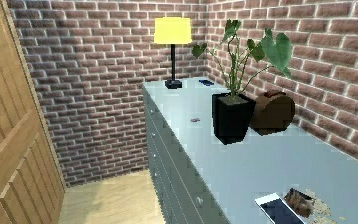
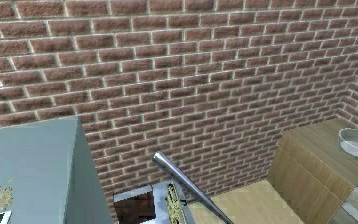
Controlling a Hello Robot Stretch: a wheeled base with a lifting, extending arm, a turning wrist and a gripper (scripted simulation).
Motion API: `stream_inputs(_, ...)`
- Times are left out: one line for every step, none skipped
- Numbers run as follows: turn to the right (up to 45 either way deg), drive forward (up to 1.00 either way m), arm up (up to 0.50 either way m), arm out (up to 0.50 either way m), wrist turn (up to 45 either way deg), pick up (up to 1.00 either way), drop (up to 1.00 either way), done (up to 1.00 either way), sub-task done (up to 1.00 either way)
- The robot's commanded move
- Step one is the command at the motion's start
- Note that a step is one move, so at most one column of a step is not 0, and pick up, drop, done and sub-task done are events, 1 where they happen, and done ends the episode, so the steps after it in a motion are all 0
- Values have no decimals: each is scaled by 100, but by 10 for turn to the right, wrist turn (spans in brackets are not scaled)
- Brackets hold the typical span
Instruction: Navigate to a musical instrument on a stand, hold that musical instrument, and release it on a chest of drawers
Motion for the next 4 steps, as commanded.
stream_inputs(0,0,0,0,0,100,0,0,0)
stream_inputs(0,0,10,0,0,0,0,0,0)
stream_inputs(0,0,50,0,0,0,0,0,0)
stream_inputs(0,0,2,0,0,0,0,0,0)
